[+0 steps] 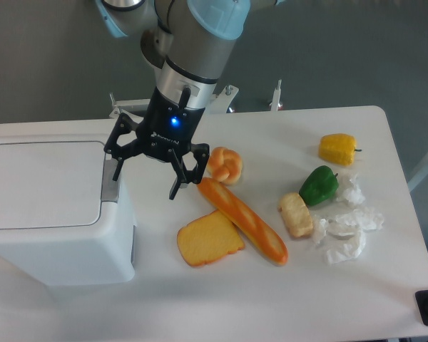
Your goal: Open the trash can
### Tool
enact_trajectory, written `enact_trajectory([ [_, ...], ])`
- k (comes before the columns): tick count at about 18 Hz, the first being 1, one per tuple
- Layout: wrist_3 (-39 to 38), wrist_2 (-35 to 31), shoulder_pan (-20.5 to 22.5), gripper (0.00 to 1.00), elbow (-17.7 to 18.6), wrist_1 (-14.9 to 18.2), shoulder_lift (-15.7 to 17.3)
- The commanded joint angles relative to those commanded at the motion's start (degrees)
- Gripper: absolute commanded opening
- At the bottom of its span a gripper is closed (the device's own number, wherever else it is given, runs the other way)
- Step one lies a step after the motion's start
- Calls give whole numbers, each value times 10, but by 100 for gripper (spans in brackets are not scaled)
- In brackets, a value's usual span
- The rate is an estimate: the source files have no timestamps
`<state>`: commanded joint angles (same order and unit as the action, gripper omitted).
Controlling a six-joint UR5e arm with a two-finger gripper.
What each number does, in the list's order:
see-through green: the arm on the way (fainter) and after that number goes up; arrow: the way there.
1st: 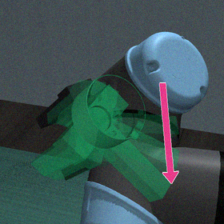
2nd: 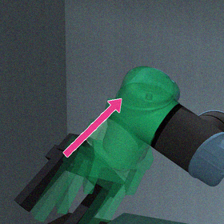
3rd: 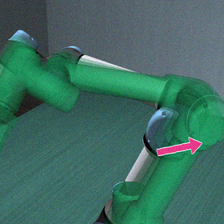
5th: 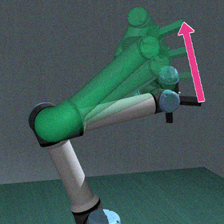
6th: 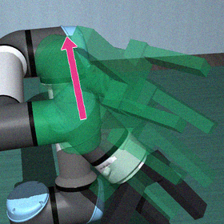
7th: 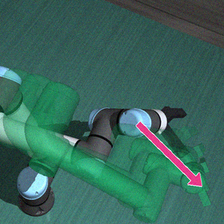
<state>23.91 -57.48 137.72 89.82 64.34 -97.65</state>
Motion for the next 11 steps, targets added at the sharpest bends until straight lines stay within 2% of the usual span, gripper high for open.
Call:
enact_trajectory([
  [11,4,2,-7,100,0,-1,-10],
])
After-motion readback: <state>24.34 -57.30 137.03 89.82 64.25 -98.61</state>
